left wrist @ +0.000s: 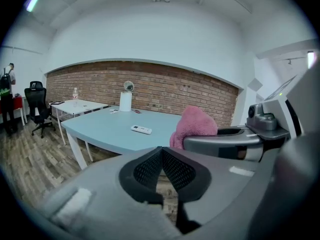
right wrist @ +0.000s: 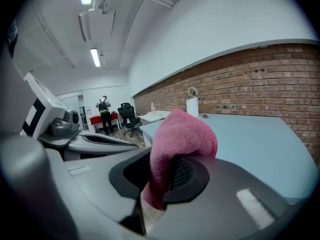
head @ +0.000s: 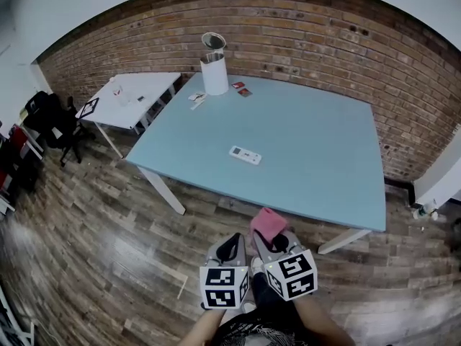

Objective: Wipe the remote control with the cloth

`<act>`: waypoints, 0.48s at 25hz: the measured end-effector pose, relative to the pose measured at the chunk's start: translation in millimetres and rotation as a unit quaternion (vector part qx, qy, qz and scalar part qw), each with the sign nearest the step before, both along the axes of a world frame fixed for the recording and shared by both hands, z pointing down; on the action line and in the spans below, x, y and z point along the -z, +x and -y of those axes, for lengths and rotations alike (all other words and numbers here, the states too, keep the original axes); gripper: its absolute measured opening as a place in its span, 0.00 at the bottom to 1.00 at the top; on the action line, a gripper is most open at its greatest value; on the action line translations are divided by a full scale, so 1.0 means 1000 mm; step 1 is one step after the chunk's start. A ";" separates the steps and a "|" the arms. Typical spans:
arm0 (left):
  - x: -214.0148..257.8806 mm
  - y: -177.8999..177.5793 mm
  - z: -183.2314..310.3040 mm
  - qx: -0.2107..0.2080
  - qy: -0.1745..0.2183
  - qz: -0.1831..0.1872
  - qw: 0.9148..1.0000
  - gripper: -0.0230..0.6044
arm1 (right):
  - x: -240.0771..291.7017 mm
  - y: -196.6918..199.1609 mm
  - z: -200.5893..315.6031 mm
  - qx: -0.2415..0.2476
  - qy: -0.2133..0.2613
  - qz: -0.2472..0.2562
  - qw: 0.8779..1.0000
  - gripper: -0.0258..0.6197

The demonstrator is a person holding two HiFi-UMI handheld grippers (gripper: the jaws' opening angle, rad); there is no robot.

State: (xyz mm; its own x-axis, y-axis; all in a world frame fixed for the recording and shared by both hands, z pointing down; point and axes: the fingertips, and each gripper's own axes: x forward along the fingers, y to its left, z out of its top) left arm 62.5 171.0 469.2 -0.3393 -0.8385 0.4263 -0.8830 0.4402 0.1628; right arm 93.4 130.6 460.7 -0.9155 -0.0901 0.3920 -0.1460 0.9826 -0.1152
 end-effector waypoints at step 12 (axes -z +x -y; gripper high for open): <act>-0.025 -0.052 0.051 -0.025 -0.032 0.001 0.999 0.03 | -0.021 -0.057 0.051 -0.004 -0.019 -0.005 1.000 0.14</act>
State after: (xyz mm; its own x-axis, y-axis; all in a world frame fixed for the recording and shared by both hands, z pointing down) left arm 10.5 119.8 494.7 -0.2987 -0.8256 0.4787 -0.9046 0.4047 0.1335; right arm 36.5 79.7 482.0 -0.9112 -0.0827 0.4036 -0.1553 0.9763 -0.1505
